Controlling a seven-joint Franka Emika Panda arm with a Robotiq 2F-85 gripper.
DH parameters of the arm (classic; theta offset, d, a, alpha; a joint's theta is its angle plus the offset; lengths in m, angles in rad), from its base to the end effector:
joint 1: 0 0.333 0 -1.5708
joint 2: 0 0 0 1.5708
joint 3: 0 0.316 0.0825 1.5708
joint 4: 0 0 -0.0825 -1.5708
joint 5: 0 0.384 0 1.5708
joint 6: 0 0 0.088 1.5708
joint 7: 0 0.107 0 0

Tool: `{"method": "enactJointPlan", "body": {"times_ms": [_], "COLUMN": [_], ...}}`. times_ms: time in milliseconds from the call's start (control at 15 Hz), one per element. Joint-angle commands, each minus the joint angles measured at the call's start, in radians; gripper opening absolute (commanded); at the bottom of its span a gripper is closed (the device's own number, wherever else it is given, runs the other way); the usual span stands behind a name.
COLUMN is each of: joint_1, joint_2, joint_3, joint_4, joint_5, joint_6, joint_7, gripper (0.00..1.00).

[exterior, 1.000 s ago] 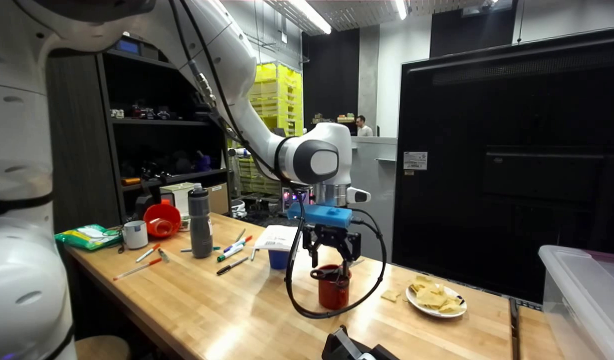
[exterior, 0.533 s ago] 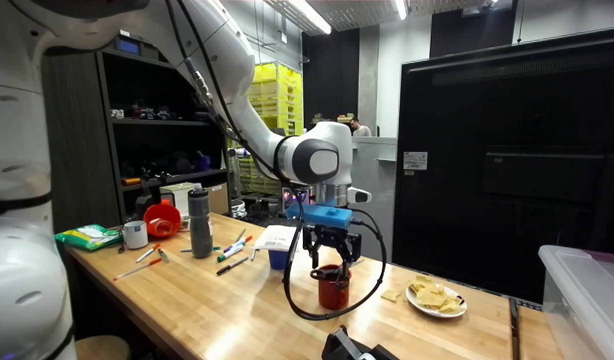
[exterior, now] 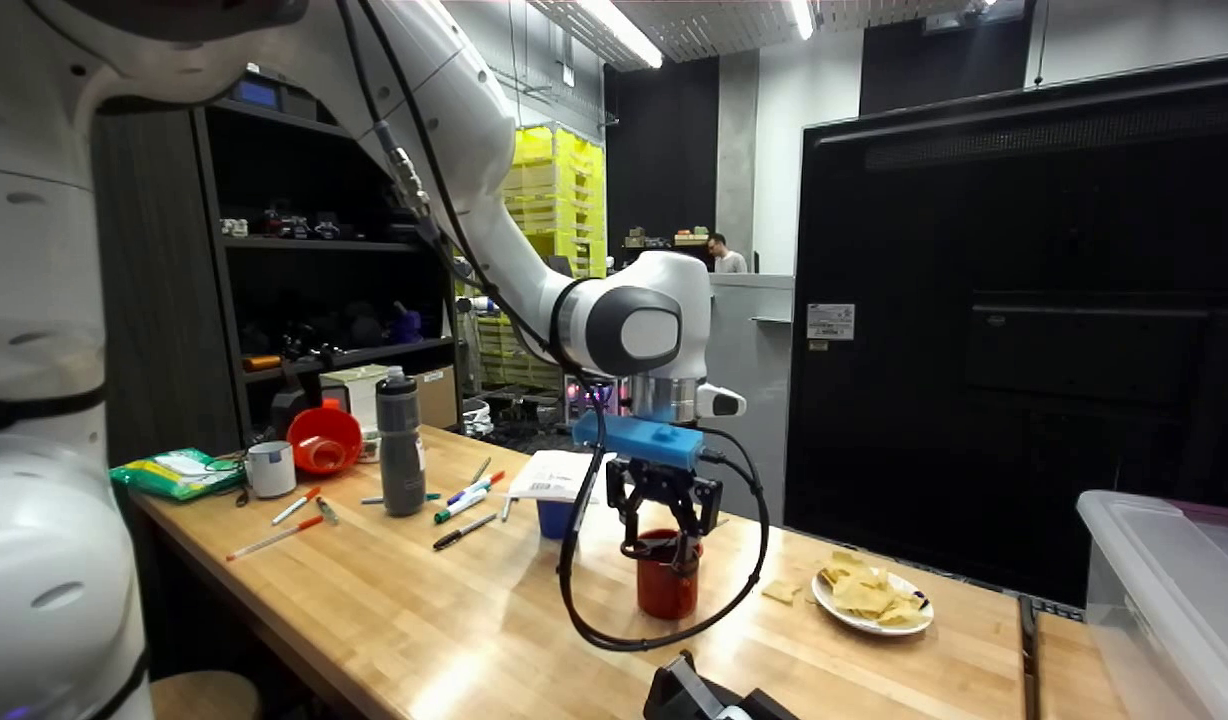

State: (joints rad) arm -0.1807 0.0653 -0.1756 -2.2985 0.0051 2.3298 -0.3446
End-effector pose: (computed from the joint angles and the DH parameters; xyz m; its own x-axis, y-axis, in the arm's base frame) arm 0.4832 -0.1797 0.3178 0.9993 -0.0150 -0.0337 -0.0152 -0.9999 -0.0038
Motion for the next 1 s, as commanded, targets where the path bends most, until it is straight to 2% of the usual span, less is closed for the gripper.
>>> {"method": "enactJointPlan", "body": {"times_ms": [0,933], "joint_1": [-0.01,-0.012], "joint_2": [-0.006,0.015], "joint_3": [0.002,0.004], "joint_4": [-0.006,0.021], "joint_5": [0.025,0.043], "joint_6": [-0.005,-0.017], "joint_7": [-0.024,-0.052], "gripper": [0.79,0.78]}}
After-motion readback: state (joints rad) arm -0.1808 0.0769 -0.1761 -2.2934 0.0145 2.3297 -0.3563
